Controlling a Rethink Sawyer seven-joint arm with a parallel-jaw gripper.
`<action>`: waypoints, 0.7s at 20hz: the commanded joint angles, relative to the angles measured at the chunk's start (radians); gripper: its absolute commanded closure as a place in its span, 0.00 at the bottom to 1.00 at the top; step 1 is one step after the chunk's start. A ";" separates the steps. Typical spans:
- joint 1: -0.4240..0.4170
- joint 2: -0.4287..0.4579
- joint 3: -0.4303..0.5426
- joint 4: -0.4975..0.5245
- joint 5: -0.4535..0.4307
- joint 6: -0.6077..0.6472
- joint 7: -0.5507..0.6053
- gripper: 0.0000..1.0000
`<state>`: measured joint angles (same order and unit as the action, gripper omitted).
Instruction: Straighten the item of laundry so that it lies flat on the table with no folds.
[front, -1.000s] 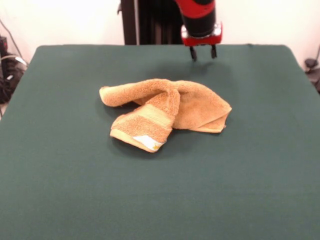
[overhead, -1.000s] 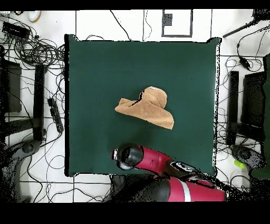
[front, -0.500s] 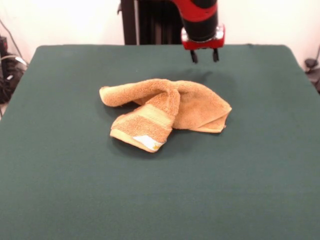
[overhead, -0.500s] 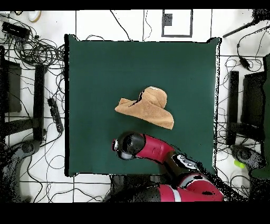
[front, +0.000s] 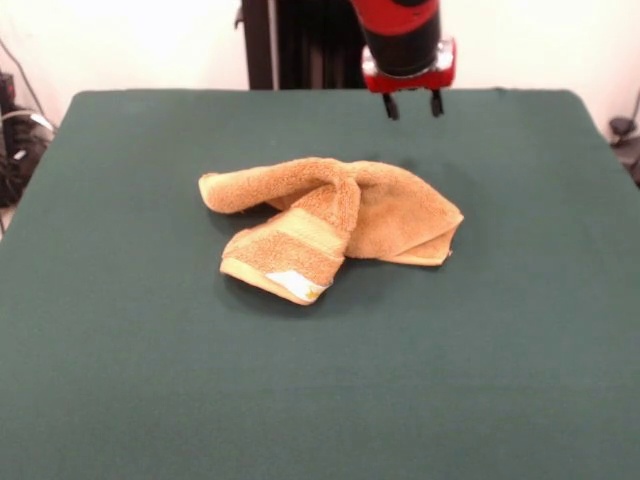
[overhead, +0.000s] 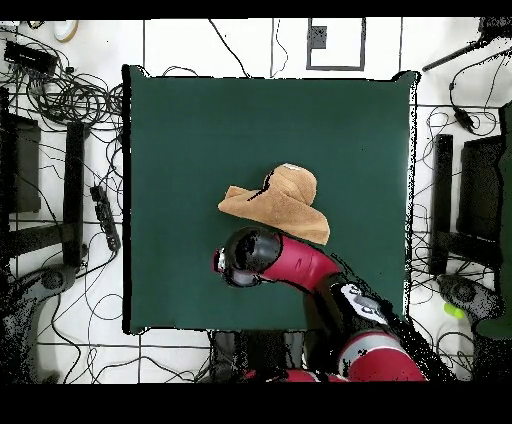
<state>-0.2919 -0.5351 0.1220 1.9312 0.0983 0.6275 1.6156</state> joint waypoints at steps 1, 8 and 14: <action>0.044 -0.027 -0.020 -0.149 0.027 0.126 0.201 0.00; -0.001 0.036 -0.009 -0.233 0.031 0.128 0.166 0.00; 0.026 0.176 -0.041 -0.370 0.036 -0.002 0.200 0.00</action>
<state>-0.2953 -0.5064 0.0685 1.7315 0.0973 0.6551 1.6156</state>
